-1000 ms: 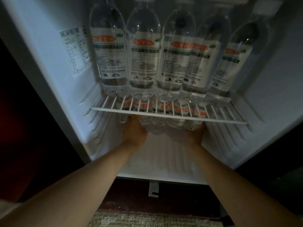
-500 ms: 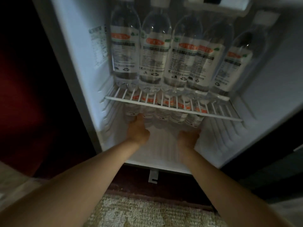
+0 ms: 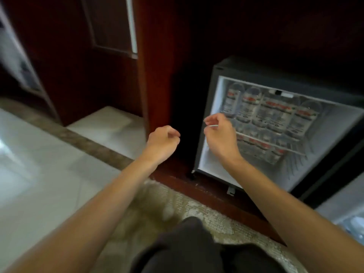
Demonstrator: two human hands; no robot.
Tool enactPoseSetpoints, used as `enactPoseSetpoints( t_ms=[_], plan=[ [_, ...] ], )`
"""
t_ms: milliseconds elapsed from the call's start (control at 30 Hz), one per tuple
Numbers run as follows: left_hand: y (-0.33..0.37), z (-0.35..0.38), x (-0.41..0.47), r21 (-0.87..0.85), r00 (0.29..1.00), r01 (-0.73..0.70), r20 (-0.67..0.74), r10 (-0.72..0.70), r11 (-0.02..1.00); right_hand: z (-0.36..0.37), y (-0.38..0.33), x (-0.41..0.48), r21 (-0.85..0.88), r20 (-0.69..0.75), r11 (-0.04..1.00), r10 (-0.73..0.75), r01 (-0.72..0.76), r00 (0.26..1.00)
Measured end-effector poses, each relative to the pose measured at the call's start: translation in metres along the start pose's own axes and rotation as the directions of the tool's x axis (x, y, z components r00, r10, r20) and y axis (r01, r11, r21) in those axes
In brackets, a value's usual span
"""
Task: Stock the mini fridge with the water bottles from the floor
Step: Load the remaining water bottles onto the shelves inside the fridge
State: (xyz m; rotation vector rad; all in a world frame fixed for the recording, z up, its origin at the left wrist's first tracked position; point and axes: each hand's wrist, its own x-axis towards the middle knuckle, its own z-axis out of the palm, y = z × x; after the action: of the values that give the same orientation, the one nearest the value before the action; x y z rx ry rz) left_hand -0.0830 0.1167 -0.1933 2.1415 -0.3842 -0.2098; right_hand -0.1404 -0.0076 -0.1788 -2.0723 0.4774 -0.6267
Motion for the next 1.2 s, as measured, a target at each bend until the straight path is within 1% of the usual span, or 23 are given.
enactPoseSetpoints(
  t_ms=[100, 200, 333, 400, 467, 600, 733, 800, 867, 933, 1033, 1100, 1167, 1200],
  plan=[
    [-0.018, -0.06, -0.056, -0.003, 0.992, 0.003, -0.124, -0.003, 1.0, 0.027, -0.064, -0.054, -0.051, 0.216, 0.995, -0.068, 0.08, 0.974],
    [-0.047, -0.108, -0.11, 0.035, 0.969, 0.037, -0.244, -0.027, 0.999, 0.062, -0.107, -0.117, -0.032, 0.328, 0.991, -0.113, 0.131, 0.938],
    [-0.106, -0.153, -0.174, 0.07, 0.943, 0.137, -0.313, -0.109, 0.988, 0.117, -0.126, -0.198, 0.031, 0.485, 0.991, -0.131, 0.133, 0.865],
    [-0.142, -0.168, -0.202, 0.04, 0.923, 0.218, -0.332, -0.193, 0.975, 0.145, -0.126, -0.23, 0.026, 0.564, 0.992, -0.12, 0.127, 0.817],
    [-0.178, -0.18, -0.226, -0.028, 0.878, 0.324, -0.363, -0.312, 0.946, 0.173, -0.12, -0.259, 0.008, 0.625, 0.992, -0.105, 0.127, 0.774],
    [-0.248, -0.189, -0.275, -0.114, 0.742, 0.538, -0.407, -0.533, 0.835, 0.223, -0.103, -0.312, -0.059, 0.738, 0.988, -0.055, 0.146, 0.673],
    [-0.304, -0.183, -0.317, -0.12, 0.614, 0.693, -0.419, -0.669, 0.711, 0.259, -0.091, -0.359, -0.07, 0.837, 0.985, -0.027, 0.155, 0.547],
    [-0.325, -0.174, -0.334, -0.117, 0.569, 0.745, -0.402, -0.717, 0.657, 0.272, -0.086, -0.384, -0.063, 0.874, 0.983, -0.03, 0.174, 0.485],
    [-0.341, -0.165, -0.349, -0.101, 0.537, 0.782, -0.391, -0.748, 0.615, 0.283, -0.081, -0.408, -0.05, 0.91, 0.98, -0.034, 0.191, 0.413],
    [-0.357, -0.157, -0.36, -0.1, 0.493, 0.808, -0.424, -0.76, 0.58, 0.291, -0.074, -0.426, -0.053, 0.931, 0.978, -0.024, 0.201, 0.365],
    [-0.381, -0.155, -0.374, -0.141, 0.407, 0.824, -0.526, -0.746, 0.549, 0.296, -0.061, -0.439, -0.093, 0.943, 0.967, 0.008, 0.238, 0.334],
    [-0.396, -0.161, -0.381, -0.169, 0.359, 0.821, -0.59, -0.723, 0.545, 0.297, -0.055, -0.443, -0.112, 0.949, 0.962, 0.029, 0.25, 0.314],
    [-0.411, -0.168, -0.386, -0.194, 0.342, 0.803, -0.624, -0.703, 0.563, 0.297, -0.05, -0.444, -0.115, 0.953, 0.961, 0.036, 0.25, 0.3],
    [-0.419, -0.17, -0.387, -0.2, 0.349, 0.797, -0.617, -0.705, 0.569, 0.297, -0.047, -0.443, -0.12, 0.954, 0.96, 0.041, 0.254, 0.296]
  ],
)
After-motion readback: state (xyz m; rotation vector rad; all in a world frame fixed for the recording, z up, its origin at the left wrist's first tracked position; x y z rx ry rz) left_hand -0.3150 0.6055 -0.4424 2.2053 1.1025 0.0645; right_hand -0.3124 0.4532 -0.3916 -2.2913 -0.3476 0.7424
